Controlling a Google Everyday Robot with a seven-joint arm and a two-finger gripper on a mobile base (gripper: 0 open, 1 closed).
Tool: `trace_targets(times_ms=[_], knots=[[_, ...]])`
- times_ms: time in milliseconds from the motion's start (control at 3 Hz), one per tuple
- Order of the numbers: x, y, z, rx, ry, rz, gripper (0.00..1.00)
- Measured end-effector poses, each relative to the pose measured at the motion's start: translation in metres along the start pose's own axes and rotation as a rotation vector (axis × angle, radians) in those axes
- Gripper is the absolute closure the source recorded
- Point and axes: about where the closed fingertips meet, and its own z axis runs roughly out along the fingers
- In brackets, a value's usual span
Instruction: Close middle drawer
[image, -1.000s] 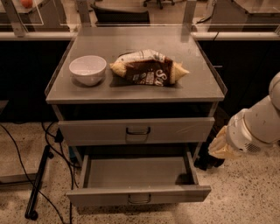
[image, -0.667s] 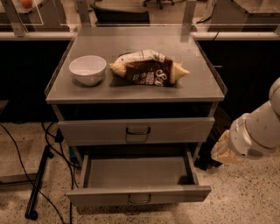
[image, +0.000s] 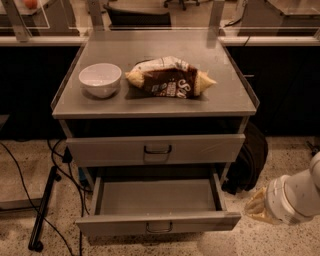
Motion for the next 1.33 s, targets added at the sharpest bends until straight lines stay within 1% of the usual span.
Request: trace_targets(times_ms=[333,667,1000,1333], knots=[[0.023,0.009,0.055,-0.002,-0.069,0.018,1.0],[0.044,0.031,0.127,-0.084,-0.122,0.064,1.0],[0.046,0.04,0.144,-0.121,-0.136,0.08,1.0],[0.046,0.04,0.144,-0.121,-0.136,0.08,1.0]])
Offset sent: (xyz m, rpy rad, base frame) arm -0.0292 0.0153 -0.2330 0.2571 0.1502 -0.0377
